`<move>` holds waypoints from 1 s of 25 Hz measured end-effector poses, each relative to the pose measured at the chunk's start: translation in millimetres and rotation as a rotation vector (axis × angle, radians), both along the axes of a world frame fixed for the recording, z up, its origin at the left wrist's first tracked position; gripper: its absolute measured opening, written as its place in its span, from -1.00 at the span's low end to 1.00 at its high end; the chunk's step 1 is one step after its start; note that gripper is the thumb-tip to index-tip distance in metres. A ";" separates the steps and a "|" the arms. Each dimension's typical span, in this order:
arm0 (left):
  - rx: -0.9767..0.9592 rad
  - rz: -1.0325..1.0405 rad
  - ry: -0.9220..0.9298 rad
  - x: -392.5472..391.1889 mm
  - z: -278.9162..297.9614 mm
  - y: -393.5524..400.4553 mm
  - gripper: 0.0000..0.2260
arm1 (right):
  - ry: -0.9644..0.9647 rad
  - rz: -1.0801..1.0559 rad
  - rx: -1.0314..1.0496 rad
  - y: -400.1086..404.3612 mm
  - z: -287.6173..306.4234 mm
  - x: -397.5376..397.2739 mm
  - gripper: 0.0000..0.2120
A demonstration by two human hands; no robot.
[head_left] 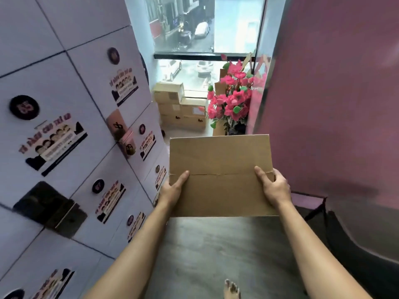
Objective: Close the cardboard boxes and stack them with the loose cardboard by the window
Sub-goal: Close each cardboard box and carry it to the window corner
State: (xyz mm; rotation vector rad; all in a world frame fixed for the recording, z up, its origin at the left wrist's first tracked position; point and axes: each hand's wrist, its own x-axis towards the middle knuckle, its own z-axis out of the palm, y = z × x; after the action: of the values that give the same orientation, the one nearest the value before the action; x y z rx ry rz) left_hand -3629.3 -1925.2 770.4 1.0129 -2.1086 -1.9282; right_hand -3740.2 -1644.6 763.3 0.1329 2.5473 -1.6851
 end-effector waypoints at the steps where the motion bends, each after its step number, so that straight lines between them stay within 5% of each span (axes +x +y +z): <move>1: -0.001 0.020 -0.011 -26.6 1.3 -7.3 0.02 | -0.013 0.016 0.004 -7.7 0.2 -29.6 -0.51; 5: -0.011 0.134 -0.038 -125.9 0.1 -45.4 -0.17 | -0.030 0.074 0.004 -54.8 6.6 -147.4 -0.64; 13: 0.092 0.185 -0.030 -309.0 -35.0 -150.1 -0.38 | -0.056 0.122 0.078 -160.5 -13.6 -334.4 -0.57; 18: 0.166 0.153 -0.050 -431.0 -48.0 -223.2 -0.17 | -0.062 0.090 0.093 -225.6 -10.7 -444.0 -0.54; 25: 0.122 0.145 -0.099 -599.6 -59.1 -298.3 -0.16 | -0.113 0.056 0.107 -300.7 -39.0 -610.3 -0.54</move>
State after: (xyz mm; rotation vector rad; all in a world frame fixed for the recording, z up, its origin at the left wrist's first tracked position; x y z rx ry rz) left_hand -4228.9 -2223.5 711.3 1.2716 -1.9247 -1.9937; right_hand -4350.6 -1945.3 724.4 0.1573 2.5326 -1.4789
